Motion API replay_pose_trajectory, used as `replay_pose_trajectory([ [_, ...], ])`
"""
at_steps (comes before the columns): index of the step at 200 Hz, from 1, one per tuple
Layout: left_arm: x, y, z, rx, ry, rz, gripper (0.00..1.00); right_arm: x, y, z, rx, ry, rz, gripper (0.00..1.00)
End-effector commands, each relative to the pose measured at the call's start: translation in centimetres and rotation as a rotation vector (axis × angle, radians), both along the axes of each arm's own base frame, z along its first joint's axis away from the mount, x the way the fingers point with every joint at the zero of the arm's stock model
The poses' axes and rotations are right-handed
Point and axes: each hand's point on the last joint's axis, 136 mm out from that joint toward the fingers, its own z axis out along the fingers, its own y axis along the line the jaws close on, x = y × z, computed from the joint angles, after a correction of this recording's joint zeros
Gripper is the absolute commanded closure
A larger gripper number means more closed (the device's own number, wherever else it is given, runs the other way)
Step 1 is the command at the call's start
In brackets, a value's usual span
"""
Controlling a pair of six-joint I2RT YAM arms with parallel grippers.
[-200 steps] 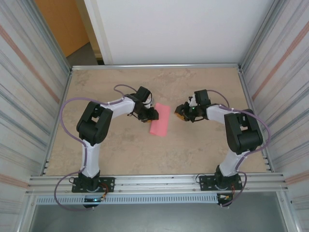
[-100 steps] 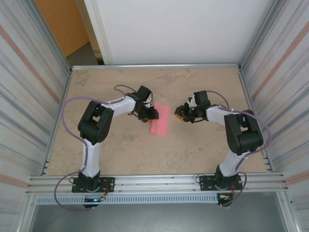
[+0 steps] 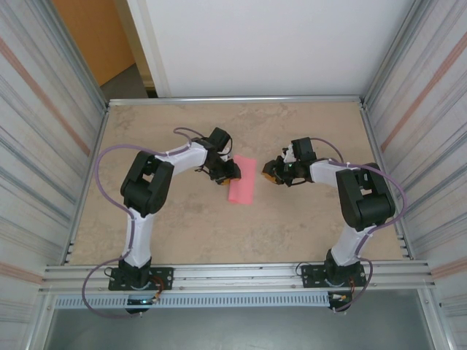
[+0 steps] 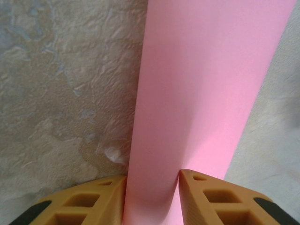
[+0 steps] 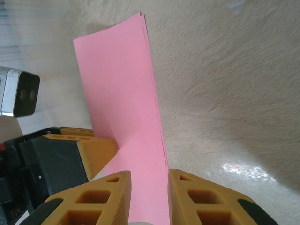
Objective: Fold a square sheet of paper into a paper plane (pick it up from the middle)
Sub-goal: Hold the square sheet of paper at the center of the table.
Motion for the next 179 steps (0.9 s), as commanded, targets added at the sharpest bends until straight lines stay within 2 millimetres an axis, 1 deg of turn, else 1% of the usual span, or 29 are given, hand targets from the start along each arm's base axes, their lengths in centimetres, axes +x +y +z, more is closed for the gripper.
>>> replay_pose_trajectory([
  [1, -4.0, 2.0, -7.9, 0.183, 0.137, -0.035, 0.64, -0.1, 0.8, -0.1, 0.011, -0.004, 0.033, 0.75],
  [19, -4.1, 2.1, -8.0, 0.188, 0.142, -0.038, 0.66, -0.2, 1.1, -0.1, 0.011, -0.006, 0.044, 0.75],
  [47, -4.1, 2.1, -8.1, 0.188, 0.142, -0.043, 0.66, -0.4, 1.9, 0.0, 0.019, -0.007, 0.074, 0.75],
  [90, -4.1, 1.5, -8.2, 0.167, 0.142, -0.071, 0.65, -0.5, 3.2, -0.2, 0.029, -0.006, 0.110, 0.76],
  [116, -4.2, 1.4, -8.4, 0.166, 0.145, -0.081, 0.64, -0.5, 3.6, -0.2, 0.034, -0.005, 0.120, 0.76],
  [131, -4.3, 1.3, -8.6, 0.164, 0.150, -0.084, 0.64, -0.5, 4.1, -0.1, 0.044, -0.007, 0.138, 0.76],
  [179, -4.4, 1.4, -9.0, 0.167, 0.157, -0.088, 0.64, -0.5, 5.5, -0.6, 0.055, 0.010, 0.191, 0.77],
])
